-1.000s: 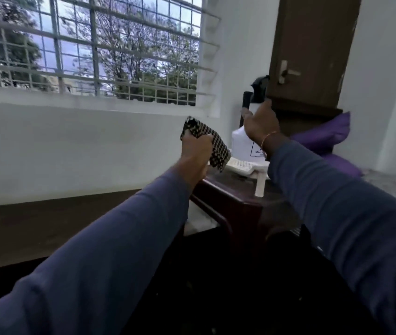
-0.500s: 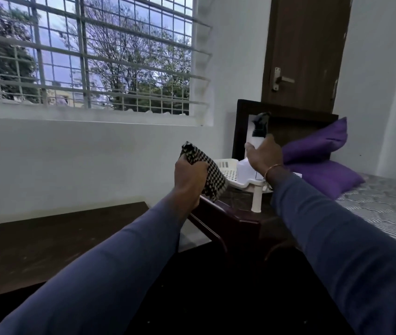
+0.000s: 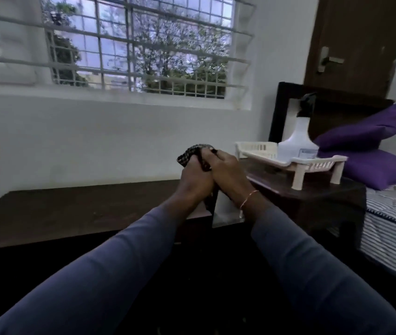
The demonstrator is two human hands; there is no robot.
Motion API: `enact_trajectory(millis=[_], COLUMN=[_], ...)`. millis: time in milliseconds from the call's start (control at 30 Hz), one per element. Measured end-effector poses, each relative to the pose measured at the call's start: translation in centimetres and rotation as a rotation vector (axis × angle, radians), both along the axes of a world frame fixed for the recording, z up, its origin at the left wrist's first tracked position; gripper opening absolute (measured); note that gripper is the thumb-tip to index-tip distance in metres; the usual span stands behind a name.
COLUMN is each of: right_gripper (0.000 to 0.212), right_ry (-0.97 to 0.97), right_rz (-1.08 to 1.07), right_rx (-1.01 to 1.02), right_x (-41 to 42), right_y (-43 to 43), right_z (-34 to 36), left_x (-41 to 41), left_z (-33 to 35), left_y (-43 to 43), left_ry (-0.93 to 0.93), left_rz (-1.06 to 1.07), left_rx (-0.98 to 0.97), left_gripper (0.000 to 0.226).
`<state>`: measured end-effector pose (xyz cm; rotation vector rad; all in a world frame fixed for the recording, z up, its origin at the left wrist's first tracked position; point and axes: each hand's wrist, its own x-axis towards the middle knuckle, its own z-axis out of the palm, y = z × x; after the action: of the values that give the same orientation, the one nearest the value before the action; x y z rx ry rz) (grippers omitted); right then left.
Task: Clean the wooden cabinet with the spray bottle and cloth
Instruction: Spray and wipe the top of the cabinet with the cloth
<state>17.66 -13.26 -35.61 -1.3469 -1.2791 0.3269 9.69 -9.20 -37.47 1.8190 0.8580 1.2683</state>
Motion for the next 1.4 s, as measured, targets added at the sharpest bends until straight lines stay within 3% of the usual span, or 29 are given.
enact_trajectory(millis=[167,300,467,633,800,933,1033,1100,1167,1233,1300,1400], right_gripper=[0.035,0.030,0.030,0.031,0.044,0.034,0.033,0.035,0.036,0.036,0.037,0.033], right_ry=[0.318,0.357,0.446,0.637,0.335,0.332,0.414,0.366,0.191,0.113,0.282,0.778], right_rz=[0.118,0.198,0.293,0.328,0.341,0.428,0.422,0.395,0.388,0.382,0.352,0.225], right_rx=[-0.163,-0.258,-0.378,-0.391,-0.472,-0.503,-0.534,-0.519,-0.511,-0.504,-0.498,-0.426], right_x=[-5.1,-8.9,-10.4,-10.3,-11.5,-12.1,-11.9,-12.2,-12.9,-13.5,-13.1,-11.4], right_y=[1.5,1.2,0.6,0.3,0.0,-0.5,-0.6,-0.6,-0.9,-1.1,-0.7,0.1], right_z=[-5.0,-7.0,-8.8,-9.9,-11.0,-11.5,-11.9,-12.4,-12.8,-13.1,-13.5,-14.3], left_x=[-8.1,-12.4,-15.8,-18.0,-17.1,-17.4,-17.9,-17.8,-17.5,-17.3,-17.5,-18.7], left_z=[-4.5,-8.4,-10.6,-12.1,-13.0,-14.5,-15.3,-15.3,-15.3,-16.0,-16.2,-15.4], left_y=[-1.0,-1.5,-2.1,-2.7,-3.0,-2.0,-2.0,-2.7,-3.4,-3.3,-2.9,-1.9], left_ry=[-0.164,-0.028,-0.065,-0.066,0.108,0.098,-0.168,-0.280,-0.210,-0.153,-0.171,-0.274], left_rz=[0.034,0.159,0.147,0.081,0.343,0.361,0.289,0.169,0.105,0.178,0.287,0.347], left_rx=[-0.254,-0.195,-0.188,-0.195,-0.069,-0.035,-0.234,-0.408,-0.452,-0.372,-0.313,-0.285], left_gripper=[0.011,0.039,0.022,0.027,0.040,0.031,0.038,0.044,0.045,0.039,0.030,0.035])
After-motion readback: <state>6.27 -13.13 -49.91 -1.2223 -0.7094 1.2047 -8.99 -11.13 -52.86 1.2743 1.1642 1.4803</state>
